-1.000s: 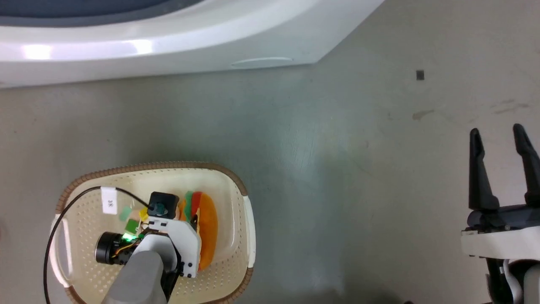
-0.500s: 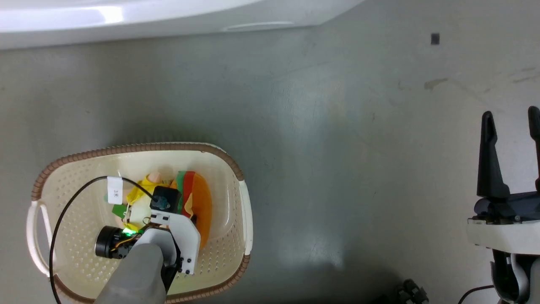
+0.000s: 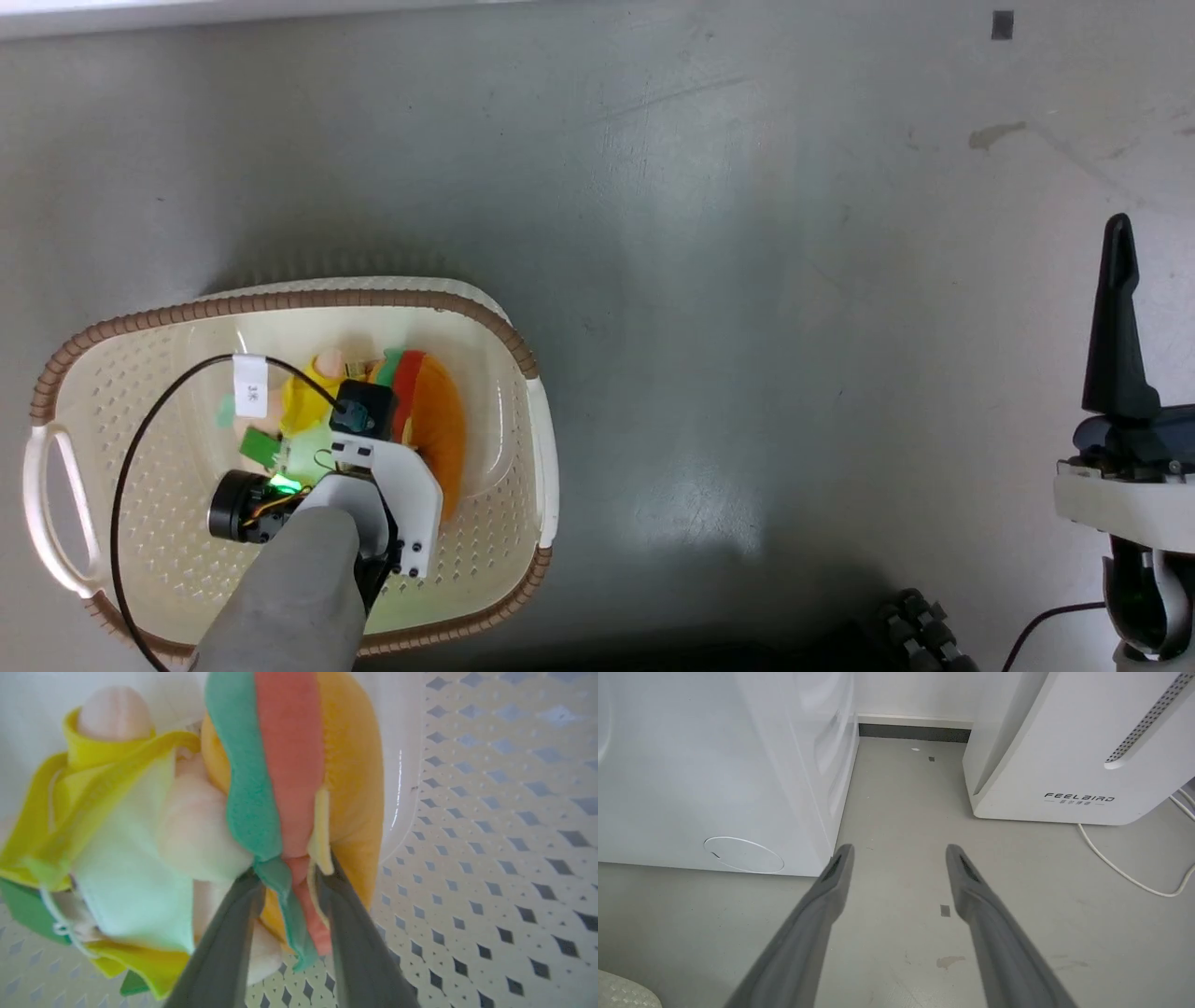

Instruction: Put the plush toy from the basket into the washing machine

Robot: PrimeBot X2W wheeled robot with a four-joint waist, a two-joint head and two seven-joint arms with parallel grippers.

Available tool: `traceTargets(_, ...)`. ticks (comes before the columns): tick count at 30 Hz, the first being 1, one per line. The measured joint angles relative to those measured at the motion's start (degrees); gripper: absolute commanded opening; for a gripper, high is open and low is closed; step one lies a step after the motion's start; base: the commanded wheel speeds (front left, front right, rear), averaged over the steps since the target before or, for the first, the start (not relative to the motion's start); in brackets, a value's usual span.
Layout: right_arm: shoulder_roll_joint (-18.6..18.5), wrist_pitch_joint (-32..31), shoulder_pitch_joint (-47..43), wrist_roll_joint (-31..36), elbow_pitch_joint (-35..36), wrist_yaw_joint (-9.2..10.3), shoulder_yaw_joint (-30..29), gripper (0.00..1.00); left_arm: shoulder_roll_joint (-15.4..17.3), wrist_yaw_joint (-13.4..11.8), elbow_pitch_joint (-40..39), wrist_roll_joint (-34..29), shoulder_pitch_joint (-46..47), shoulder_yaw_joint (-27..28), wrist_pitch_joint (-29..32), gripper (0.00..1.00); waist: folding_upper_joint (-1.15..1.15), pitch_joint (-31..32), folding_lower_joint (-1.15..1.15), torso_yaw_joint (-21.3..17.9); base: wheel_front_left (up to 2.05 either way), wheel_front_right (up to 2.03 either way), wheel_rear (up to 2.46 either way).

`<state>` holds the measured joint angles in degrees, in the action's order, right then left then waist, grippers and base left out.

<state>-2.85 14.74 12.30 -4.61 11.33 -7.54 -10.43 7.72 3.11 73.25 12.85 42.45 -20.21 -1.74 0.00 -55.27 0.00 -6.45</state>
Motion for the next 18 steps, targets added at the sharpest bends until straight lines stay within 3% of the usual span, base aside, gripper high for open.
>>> traceTargets(10, 0.0, 0.0, 0.1, 0.0, -2.0, 0.0, 0.4, 1.0, -0.1, 0.1, 0.6, 1.3, -3.6, -0.4, -1.8, 0.0, 0.0, 6.1, 0.0, -0.1, 0.0, 0.0, 0.0)
traceTargets(18, 0.0, 0.0, -0.4, -0.4, -5.1, 0.0, 0.4, 1.0, -0.1, 1.0, 0.7, 0.8, -8.3, -2.2, -8.6, 0.0, 0.0, 15.7, 0.0, -0.2, 0.0, 0.0, 0.0)
